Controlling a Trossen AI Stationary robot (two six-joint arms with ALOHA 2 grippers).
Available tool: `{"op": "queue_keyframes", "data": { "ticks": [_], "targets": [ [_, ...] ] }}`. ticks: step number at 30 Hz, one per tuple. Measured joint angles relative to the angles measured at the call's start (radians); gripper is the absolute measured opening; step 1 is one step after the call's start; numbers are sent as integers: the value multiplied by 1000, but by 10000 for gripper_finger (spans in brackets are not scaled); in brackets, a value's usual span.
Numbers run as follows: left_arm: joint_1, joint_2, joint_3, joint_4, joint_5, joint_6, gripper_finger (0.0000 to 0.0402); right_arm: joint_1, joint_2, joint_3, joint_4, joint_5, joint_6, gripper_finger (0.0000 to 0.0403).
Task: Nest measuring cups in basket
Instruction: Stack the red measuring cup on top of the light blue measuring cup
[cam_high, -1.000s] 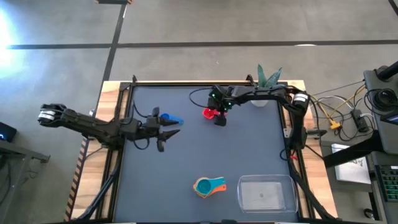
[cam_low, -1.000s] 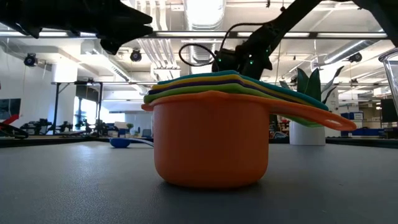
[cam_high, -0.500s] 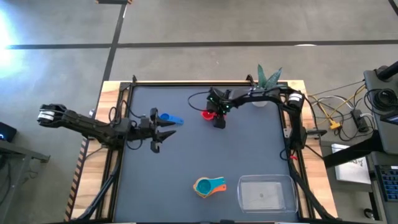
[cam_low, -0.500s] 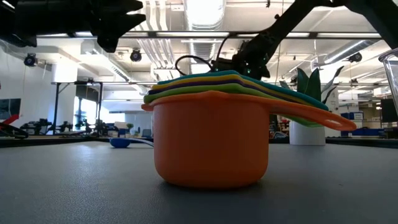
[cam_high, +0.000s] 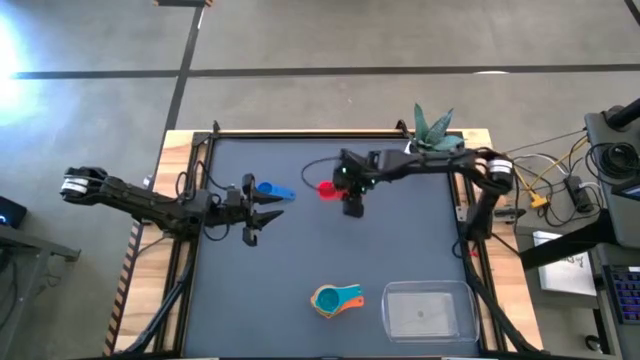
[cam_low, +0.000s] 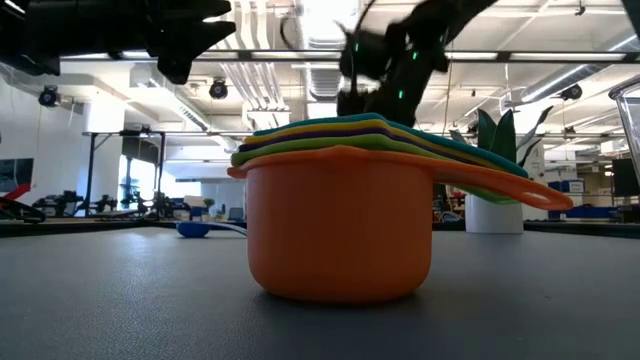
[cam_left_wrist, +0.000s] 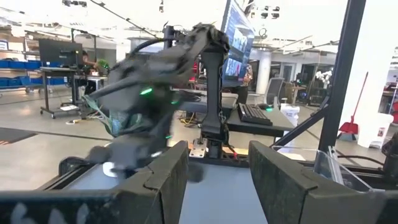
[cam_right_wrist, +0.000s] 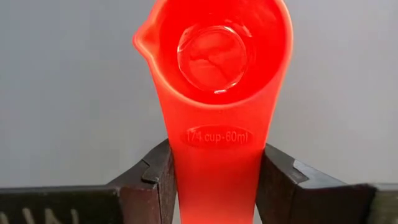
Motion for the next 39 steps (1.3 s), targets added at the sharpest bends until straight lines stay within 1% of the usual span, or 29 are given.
{"op": "queue_keyframes", "data": {
  "ticks": [5, 8, 11, 14, 20, 27, 33, 39],
  "targets": [
    [0, -1, -1, -3, 0, 0, 152, 176, -78, 0, 2, -4, 74, 144],
    [0, -1, -1, -2, -3, -4, 152, 289, -111, 0, 7, 11, 115, 143],
    [0, -1, -1, -1, -3, -12, 152, 391, -128, 0, 11, 66, 151, 144],
    [0, -1, -1, 0, -3, -19, 152, 463, -134, 0, 23, 110, 184, 145],
    [0, 14, -1, -1, -3, -42, 152, 542, -134, 0, 31, 118, 264, 143],
    [1, 47, -1, -2, -13, -39, 152, 612, -120, 0, 42, 143, 309, 144],
    [6, 58, -1, 4, -20, -41, 152, 641, -52, -3, 124, 143, 315, 145],
    [6, 56, -1, 4, -20, -42, 152, 661, 7, -3, 151, 132, 339, 146]
  ]
}}
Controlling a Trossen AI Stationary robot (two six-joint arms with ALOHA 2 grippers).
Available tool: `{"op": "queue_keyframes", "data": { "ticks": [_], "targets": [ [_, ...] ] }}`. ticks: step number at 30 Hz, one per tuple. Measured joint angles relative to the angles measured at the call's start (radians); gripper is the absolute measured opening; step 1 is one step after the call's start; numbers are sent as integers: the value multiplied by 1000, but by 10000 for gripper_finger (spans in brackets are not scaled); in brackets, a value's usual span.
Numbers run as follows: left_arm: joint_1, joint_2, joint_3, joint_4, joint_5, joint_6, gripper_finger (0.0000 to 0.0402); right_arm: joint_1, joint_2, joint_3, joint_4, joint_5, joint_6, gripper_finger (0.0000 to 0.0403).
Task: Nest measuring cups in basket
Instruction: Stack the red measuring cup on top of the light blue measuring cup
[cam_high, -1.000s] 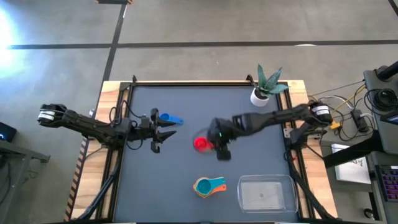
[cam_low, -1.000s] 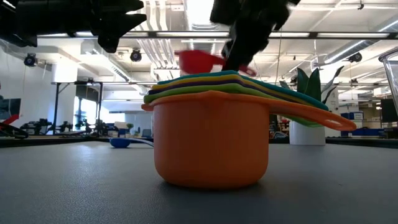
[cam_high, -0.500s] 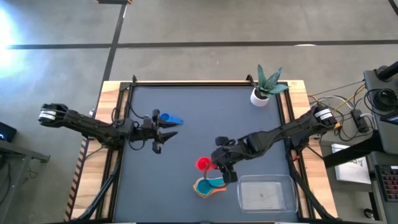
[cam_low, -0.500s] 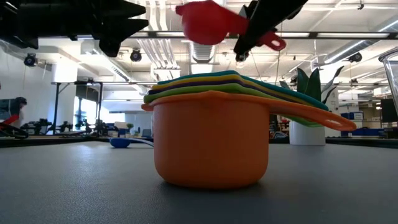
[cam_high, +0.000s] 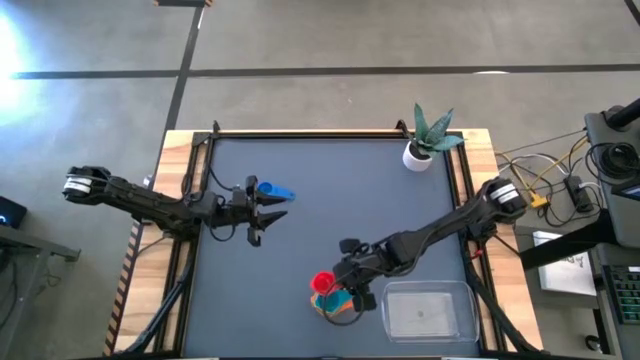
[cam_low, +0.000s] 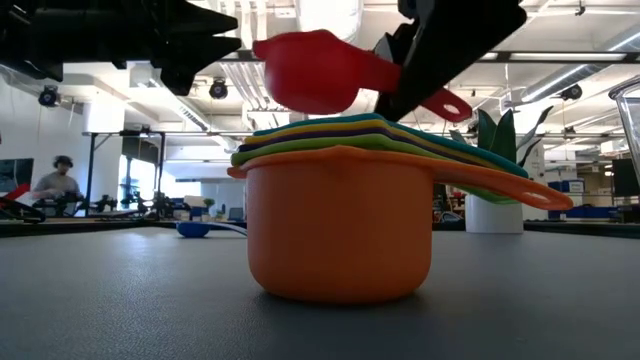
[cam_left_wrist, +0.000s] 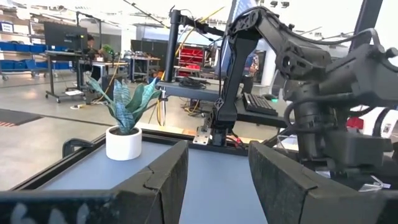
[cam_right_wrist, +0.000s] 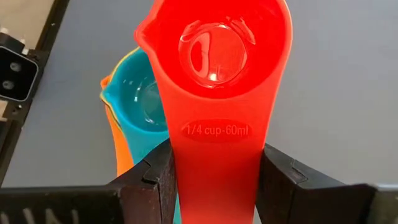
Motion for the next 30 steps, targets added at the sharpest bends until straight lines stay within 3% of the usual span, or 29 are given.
{"op": "queue_keyframes", "data": {
  "ticks": [30],
  "targets": [
    [1, 4, 0, -12, 0, -23, 152, 46, 13, -62, 72, -1, 37, 148]
  ]
}}
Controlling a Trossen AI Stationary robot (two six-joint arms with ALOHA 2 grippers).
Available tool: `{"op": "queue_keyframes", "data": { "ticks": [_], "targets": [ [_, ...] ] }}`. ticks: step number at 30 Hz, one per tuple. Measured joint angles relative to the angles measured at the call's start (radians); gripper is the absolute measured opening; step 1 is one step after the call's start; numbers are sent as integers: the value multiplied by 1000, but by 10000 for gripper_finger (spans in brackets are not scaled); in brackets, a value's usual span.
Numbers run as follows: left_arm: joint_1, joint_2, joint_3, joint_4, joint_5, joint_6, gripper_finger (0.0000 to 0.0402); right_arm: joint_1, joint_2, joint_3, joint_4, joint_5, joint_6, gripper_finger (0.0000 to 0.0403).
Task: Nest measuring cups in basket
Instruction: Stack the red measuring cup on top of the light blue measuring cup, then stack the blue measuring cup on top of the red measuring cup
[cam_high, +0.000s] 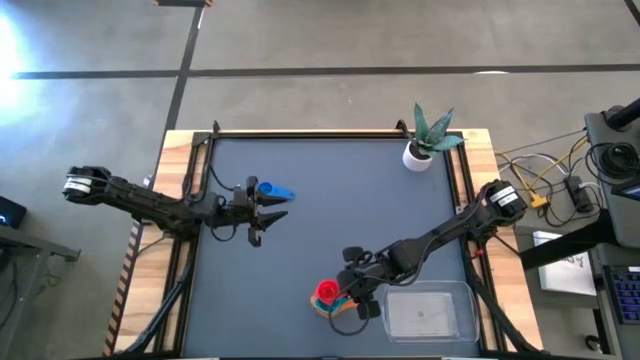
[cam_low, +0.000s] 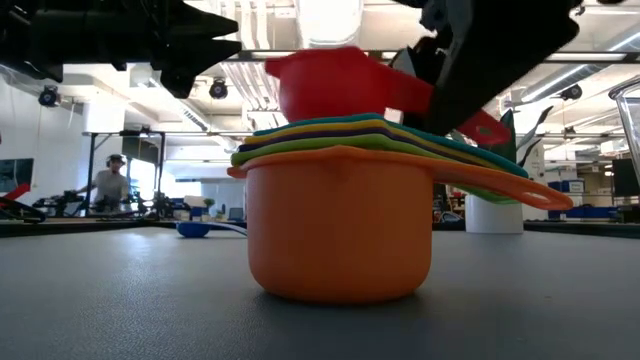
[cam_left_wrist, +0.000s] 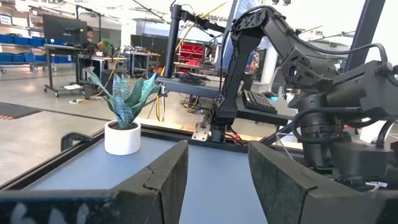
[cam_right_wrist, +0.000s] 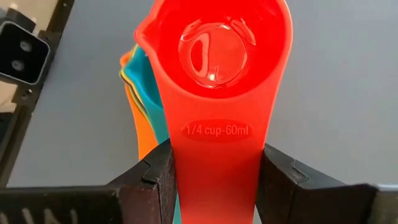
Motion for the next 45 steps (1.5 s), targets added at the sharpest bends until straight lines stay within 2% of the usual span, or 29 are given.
{"op": "queue_keyframes", "data": {
  "ticks": [26, 39, 42, 45],
  "targets": [
    [0, 0, 0, -8, 0, 1, 152, 13, 0, -7, 19, -67, 1, 150],
    [0, 0, 0, -17, 0, -1, 152, 17, -5, -6, 8, -50, 42, 234],
    [8, -14, 4, -93, 1, -49, 152, 17, -23, 16, -52, -49, 39, 245],
    [50, -32, 89, -386, -12, -64, 152, 17, -54, 29, -93, -46, 42, 248]
  ]
}}
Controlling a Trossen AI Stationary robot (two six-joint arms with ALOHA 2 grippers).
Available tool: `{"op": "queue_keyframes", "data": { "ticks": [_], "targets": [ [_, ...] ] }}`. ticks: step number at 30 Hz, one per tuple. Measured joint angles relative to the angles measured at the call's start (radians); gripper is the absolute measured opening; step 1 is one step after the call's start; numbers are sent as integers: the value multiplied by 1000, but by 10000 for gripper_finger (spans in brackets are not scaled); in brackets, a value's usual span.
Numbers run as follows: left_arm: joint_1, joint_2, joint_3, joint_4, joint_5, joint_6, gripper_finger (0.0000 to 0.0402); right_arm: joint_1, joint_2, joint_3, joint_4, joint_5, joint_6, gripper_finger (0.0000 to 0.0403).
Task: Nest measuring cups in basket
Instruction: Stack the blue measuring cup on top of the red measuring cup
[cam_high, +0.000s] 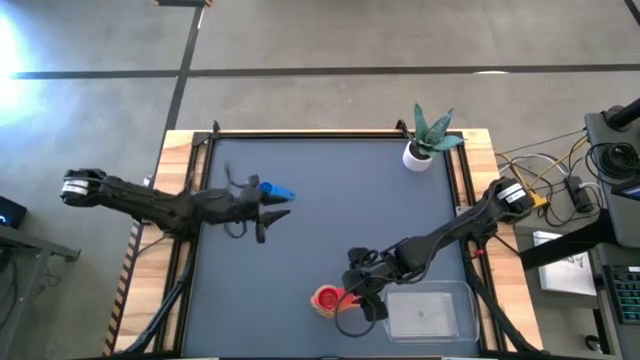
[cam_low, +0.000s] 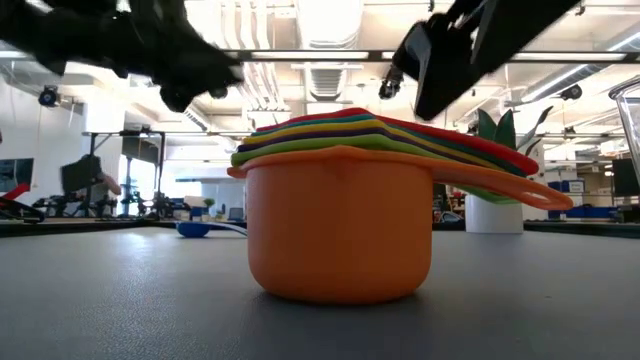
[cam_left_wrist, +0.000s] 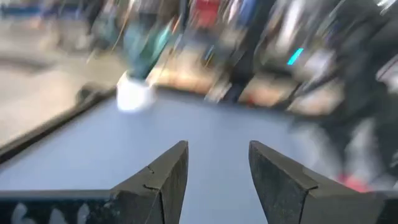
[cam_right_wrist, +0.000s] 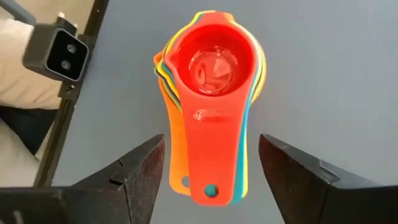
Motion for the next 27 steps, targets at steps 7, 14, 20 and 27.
{"op": "queue_keyframes", "data": {
  "ticks": [7, 14, 20, 27],
  "targets": [
    [165, 61, 327, -840, -84, -38, 152, 0, -56, 1, -27, 27, 2, 240],
    [305, 149, 414, -1065, -67, -13, 152, 0, -96, -1, -36, 94, 0, 239],
    [395, 247, 337, -1014, -59, -59, 152, 0, -127, -7, -35, 103, -55, 236],
    [437, 340, 246, -855, 44, -43, 152, -1, -245, -76, 95, 37, -109, 230]
  ]
}}
